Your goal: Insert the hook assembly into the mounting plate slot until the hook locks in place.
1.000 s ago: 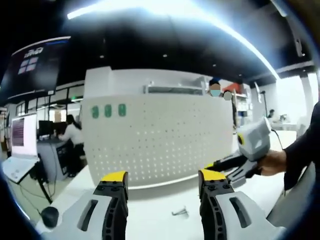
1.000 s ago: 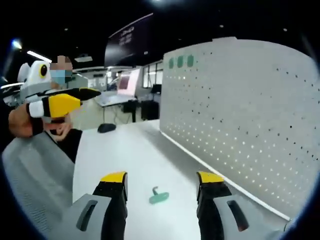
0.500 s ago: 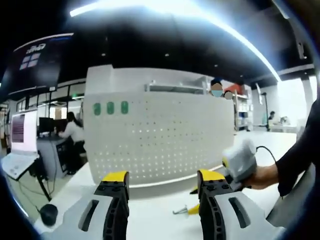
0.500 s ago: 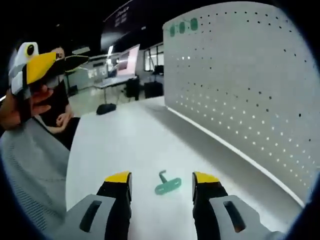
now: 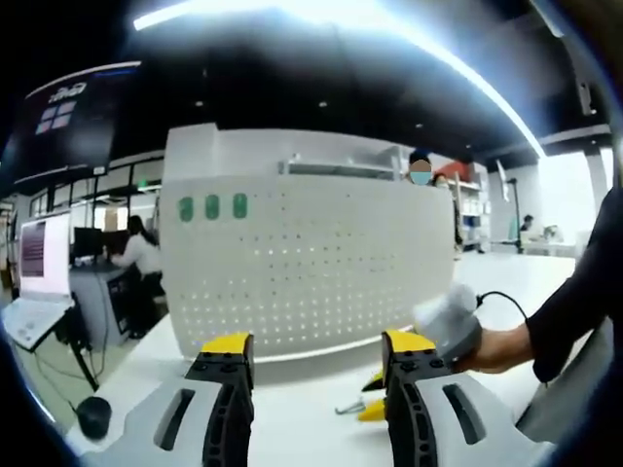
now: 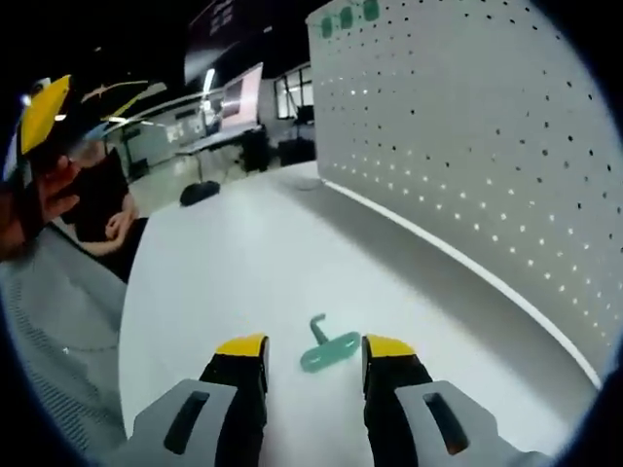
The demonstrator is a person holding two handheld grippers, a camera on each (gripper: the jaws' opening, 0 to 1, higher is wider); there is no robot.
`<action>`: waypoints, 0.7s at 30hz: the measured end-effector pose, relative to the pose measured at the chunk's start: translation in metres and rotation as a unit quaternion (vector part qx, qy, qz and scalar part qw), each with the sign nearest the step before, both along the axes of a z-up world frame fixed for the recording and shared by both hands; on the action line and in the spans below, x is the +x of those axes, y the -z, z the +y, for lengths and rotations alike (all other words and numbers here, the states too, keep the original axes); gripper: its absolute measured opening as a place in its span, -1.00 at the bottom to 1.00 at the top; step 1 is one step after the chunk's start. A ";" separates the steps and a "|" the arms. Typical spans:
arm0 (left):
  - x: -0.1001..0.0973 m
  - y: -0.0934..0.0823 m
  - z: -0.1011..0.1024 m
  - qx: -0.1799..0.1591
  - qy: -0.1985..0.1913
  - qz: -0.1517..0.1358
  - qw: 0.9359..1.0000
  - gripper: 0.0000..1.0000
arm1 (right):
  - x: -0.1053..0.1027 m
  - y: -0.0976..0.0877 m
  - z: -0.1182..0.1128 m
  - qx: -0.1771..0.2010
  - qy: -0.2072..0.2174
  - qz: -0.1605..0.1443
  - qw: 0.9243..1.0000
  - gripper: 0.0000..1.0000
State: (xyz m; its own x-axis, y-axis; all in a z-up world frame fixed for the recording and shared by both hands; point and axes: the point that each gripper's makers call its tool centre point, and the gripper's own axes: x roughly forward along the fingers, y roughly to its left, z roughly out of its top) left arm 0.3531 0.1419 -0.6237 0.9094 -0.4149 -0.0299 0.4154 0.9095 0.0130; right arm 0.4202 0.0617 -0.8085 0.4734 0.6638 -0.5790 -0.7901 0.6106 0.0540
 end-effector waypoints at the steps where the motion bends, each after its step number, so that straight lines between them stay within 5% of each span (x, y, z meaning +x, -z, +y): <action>1: 0.000 0.000 0.001 -0.001 -0.001 0.000 1.000 0.07 | 0.001 0.000 0.000 0.002 0.000 0.002 1.000 -0.24; 13: 0.001 -0.001 0.004 -0.005 -0.004 0.000 1.000 0.06 | -0.005 -0.003 0.018 0.016 -0.027 0.015 0.999 -0.26; 21: 0.000 0.000 0.003 -0.003 -0.002 0.001 1.000 0.05 | 0.000 0.000 0.019 0.002 -0.024 0.019 1.000 -0.53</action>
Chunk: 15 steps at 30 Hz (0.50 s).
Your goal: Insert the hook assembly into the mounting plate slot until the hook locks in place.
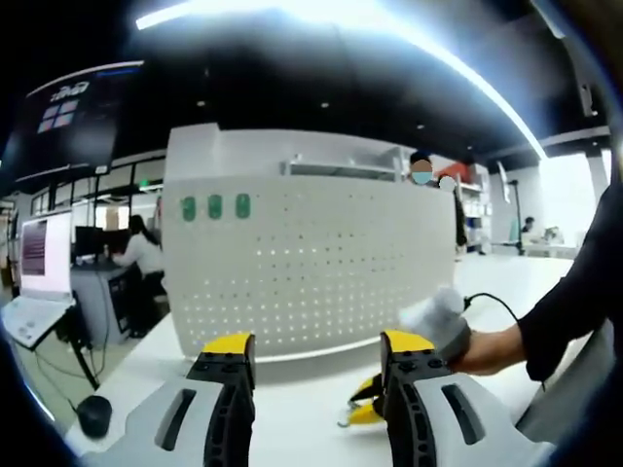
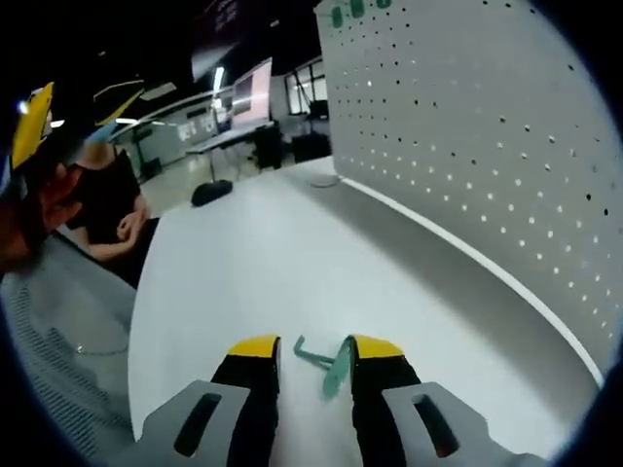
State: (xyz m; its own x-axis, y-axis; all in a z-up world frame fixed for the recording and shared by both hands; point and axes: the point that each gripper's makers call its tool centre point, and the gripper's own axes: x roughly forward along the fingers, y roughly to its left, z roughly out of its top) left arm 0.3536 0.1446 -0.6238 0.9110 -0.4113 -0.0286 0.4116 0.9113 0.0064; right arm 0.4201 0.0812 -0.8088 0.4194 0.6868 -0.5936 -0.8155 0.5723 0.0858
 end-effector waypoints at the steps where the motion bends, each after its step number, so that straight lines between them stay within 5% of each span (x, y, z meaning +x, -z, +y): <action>1: 0.000 0.000 0.000 0.000 0.000 0.000 1.000 0.04 | 0.002 0.001 0.000 -0.004 0.002 0.000 1.000 -0.55; 15: 0.000 0.000 0.002 0.001 -0.003 -0.001 1.000 0.03 | 0.010 0.006 -0.005 -0.066 -0.001 -0.034 0.997 -0.84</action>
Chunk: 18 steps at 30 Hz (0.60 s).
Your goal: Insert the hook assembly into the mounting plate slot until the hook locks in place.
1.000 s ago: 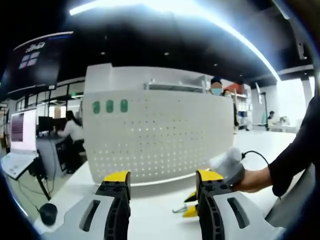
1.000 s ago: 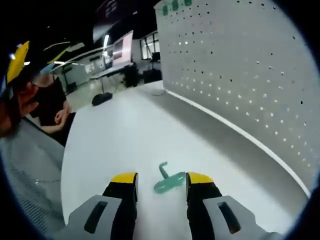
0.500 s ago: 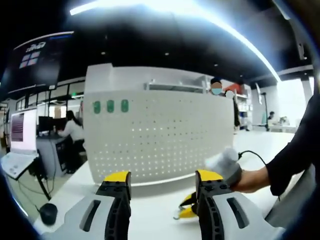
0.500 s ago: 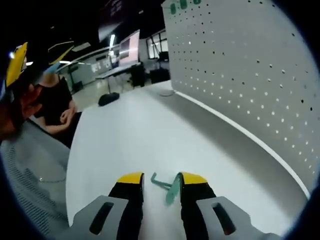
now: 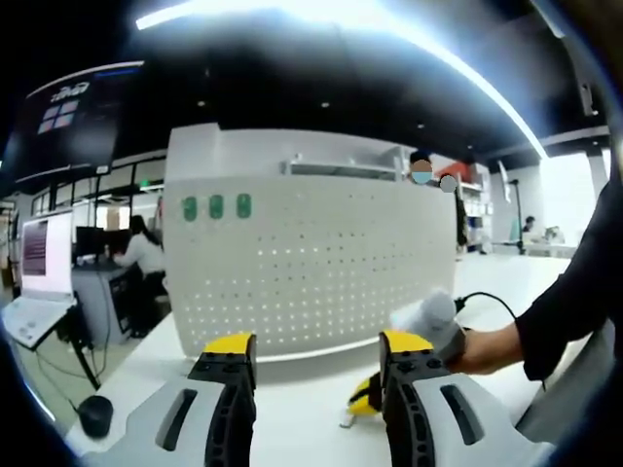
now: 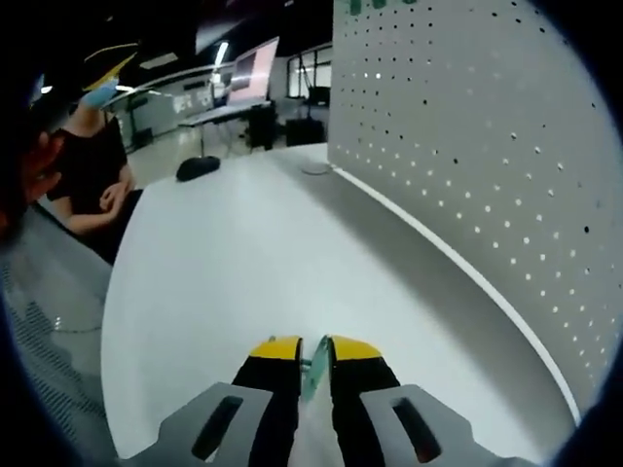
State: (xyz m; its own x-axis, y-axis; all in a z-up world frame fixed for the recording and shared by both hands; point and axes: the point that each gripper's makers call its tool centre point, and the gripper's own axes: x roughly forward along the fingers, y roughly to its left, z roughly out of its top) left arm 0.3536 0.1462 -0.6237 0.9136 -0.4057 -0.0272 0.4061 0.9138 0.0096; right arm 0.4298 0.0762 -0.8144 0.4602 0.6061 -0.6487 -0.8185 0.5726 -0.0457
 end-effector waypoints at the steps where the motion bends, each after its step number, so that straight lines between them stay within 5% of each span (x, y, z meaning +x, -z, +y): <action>1: 0.000 0.000 0.000 0.000 0.000 0.000 1.000 0.03 | 0.000 0.000 0.000 0.000 -0.001 -0.001 1.000 -0.87; 18: -0.001 0.000 0.002 -0.003 -0.002 0.000 1.000 0.01 | 0.000 0.001 -0.002 -0.020 -0.015 -0.013 1.000 -0.98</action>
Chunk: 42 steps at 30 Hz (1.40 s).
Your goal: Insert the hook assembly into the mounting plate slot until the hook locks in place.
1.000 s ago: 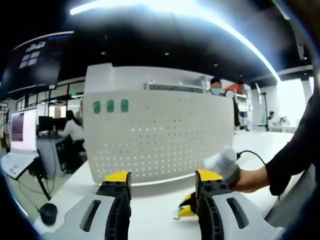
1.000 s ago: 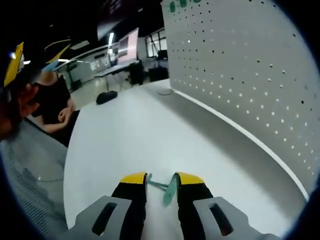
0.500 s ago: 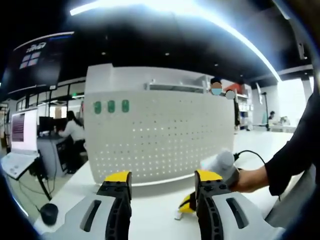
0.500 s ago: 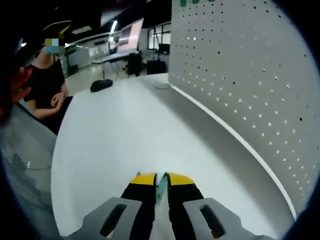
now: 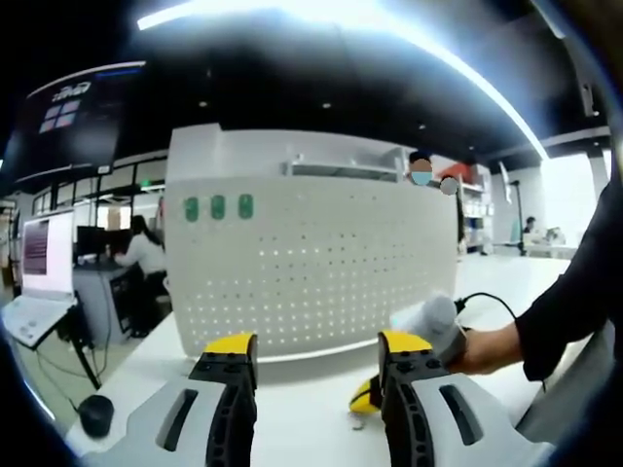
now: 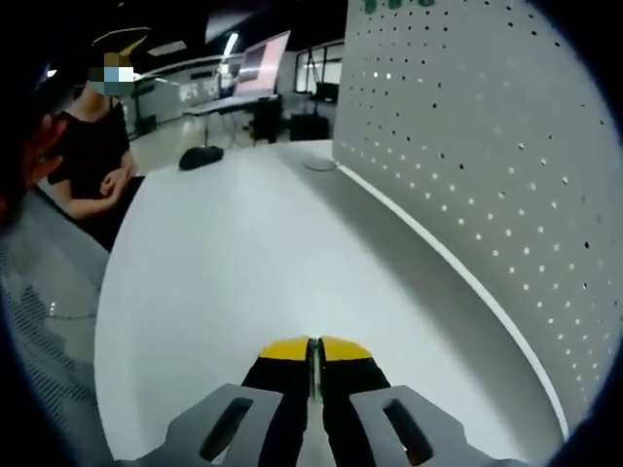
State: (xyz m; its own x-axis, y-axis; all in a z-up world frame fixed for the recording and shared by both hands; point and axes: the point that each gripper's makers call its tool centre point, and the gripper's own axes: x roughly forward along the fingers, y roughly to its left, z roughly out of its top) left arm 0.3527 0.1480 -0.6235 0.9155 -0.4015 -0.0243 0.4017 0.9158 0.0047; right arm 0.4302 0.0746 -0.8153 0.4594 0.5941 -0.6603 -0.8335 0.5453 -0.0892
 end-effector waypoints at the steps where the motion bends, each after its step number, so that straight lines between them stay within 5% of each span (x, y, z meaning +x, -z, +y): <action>1: 0.000 0.000 0.000 0.000 0.000 0.000 1.000 0.01 | 0.000 0.000 0.000 0.000 0.000 -0.001 1.000 -1.00; 22: 0.000 0.003 -0.007 0.009 0.015 0.003 1.000 -0.02 | 0.002 -0.034 -0.020 0.065 0.040 0.000 0.997 -1.00; 42: -0.001 0.006 -0.020 0.021 0.032 0.021 0.999 -0.04 | -0.018 -0.166 -0.015 0.213 0.040 -0.086 0.972 -1.00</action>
State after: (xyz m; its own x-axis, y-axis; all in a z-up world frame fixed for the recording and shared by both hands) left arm 0.3514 0.1276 -0.6299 0.8861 -0.4565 -0.0803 0.4595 0.8879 0.0235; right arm 0.4124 0.0598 -0.6497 0.5970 0.7553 -0.2705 -0.7800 0.6253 0.0247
